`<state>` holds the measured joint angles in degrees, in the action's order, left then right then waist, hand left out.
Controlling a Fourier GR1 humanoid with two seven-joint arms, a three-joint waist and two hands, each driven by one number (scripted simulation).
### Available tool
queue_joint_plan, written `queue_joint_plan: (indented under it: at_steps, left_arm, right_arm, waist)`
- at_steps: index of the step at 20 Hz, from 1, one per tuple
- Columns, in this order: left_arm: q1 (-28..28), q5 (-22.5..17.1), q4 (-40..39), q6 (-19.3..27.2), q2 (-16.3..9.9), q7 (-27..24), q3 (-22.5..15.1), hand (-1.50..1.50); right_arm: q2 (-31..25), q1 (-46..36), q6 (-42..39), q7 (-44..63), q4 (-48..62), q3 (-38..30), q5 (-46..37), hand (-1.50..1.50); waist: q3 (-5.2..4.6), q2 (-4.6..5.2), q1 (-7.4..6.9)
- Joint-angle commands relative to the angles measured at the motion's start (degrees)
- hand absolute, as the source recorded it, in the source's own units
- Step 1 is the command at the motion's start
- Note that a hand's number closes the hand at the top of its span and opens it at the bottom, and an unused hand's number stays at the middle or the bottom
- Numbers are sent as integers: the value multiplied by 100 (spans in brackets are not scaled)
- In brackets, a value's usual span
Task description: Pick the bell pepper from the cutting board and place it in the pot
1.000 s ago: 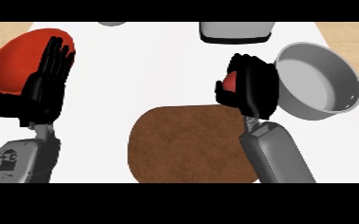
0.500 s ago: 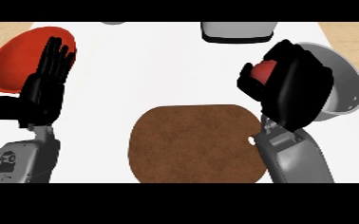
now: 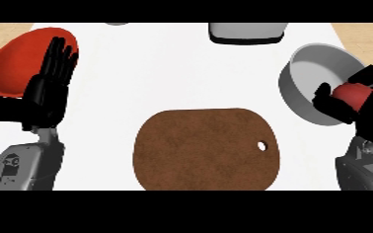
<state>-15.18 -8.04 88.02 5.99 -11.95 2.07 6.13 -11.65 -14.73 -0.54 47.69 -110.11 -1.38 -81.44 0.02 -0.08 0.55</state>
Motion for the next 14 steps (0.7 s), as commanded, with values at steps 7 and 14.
queue_joint_plan:
  at_steps: [7, 14]
  left_arm:
    - [-192, -7, -218, -91, 80, -19, 28, 0]
    - [-48, 20, -23, -160, 52, 66, 59, 0]
  right_arm:
    - [-863, 219, 1056, -1693, 1477, -1653, 1662, 150]
    - [-1051, 416, 2113, -2819, 2937, -2137, 2081, 150]
  waist:
    - [0, 20, -58]
    - [1, 17, -70]
